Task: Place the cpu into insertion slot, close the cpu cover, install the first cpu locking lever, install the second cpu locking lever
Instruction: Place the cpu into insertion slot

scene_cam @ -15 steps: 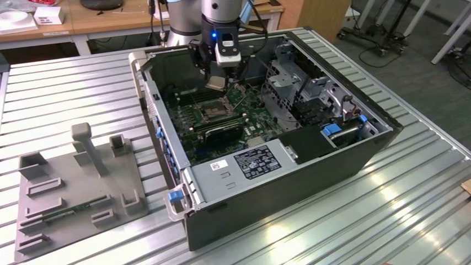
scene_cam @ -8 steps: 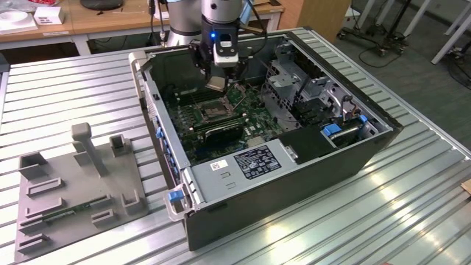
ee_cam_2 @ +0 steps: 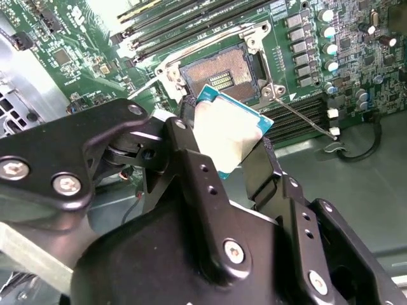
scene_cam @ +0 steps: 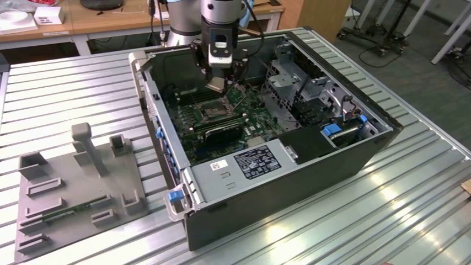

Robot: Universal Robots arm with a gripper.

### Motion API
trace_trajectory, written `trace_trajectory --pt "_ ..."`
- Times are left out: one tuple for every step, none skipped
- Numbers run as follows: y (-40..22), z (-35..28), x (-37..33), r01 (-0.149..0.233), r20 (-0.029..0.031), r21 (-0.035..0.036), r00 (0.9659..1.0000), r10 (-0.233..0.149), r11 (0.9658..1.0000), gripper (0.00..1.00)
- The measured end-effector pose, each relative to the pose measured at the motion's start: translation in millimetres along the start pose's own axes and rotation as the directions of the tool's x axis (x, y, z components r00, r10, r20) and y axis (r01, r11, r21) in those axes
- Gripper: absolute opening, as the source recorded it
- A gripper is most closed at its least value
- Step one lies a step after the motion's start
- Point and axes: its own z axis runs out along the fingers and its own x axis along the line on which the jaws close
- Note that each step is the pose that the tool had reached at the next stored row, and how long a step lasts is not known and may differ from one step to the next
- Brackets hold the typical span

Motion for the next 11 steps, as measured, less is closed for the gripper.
trace_trajectory --pt "0.1 0.1 0.1 0.000 -0.0001 -0.0003 1.0000 0.000 1.0000 0.54" --pt "0.1 0.1 0.1 0.000 -0.0001 -0.0003 1.0000 0.000 1.0000 0.54" --pt "0.1 0.1 0.1 0.000 0.0000 -0.0002 1.0000 0.000 1.0000 0.54" --pt "0.1 0.1 0.1 0.000 0.0000 -0.0001 1.0000 0.000 1.0000 0.54" --pt "0.1 0.1 0.1 0.000 0.0000 -0.0001 1.0000 0.000 1.0000 0.54" --pt "0.1 0.1 0.1 -0.002 0.0001 -0.0002 1.0000 0.002 1.0000 0.54" --pt "-0.2 0.1 0.3 -0.008 0.0008 0.0000 1.0000 0.008 1.0000 0.54" --pt "-0.3 0.3 0.5 -0.020 0.0019 -0.0002 0.9998 0.020 0.9998 0.54" --pt "-0.4 0.5 0.5 -0.034 0.0031 -0.0003 0.9994 0.034 0.9994 0.54" --pt "-0.5 0.7 0.5 -0.050 0.0045 -0.0005 0.9987 0.050 0.9987 0.54" --pt "-0.5 0.9 0.5 -0.066 0.0060 -0.0005 0.9978 0.066 0.9978 0.54"
